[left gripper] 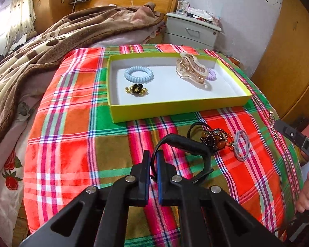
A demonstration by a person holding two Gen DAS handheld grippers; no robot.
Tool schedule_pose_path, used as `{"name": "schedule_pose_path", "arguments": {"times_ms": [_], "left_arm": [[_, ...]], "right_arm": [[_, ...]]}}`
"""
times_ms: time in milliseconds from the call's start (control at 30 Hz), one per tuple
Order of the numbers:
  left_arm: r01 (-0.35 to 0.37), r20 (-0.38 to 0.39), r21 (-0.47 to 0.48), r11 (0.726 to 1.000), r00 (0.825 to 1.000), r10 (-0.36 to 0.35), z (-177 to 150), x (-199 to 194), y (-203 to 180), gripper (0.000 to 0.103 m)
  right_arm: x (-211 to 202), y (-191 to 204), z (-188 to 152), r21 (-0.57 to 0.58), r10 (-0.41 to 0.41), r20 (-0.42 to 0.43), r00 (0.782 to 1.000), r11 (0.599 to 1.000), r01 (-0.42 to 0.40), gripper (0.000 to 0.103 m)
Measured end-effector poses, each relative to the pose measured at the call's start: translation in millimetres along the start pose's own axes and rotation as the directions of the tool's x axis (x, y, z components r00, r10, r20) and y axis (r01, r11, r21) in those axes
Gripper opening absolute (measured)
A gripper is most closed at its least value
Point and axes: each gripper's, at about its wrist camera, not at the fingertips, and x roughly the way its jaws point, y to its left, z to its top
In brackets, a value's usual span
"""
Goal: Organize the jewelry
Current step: 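Close the left gripper on the black watch band and lift it, then carry the watch band into the box with the left gripper while the right carries the chain in, open both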
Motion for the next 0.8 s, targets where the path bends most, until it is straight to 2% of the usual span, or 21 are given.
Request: {"name": "schedule_pose_path", "arguments": {"times_ms": [433, 800], "left_arm": [[-0.004, 0.071, -0.023, 1.000, 0.997, 0.006, 19, -25, 11, 0.006], [0.001, 0.082, -0.042, 0.999, 0.997, 0.002, 57, -15, 17, 0.006]], "right_arm": [[5, 13, 19, -0.039, 0.001, 0.012, 1.000, 0.999, 0.000, 0.004], [23, 19, 49, -0.080, -0.006, 0.013, 1.000, 0.997, 0.007, 0.004]]}}
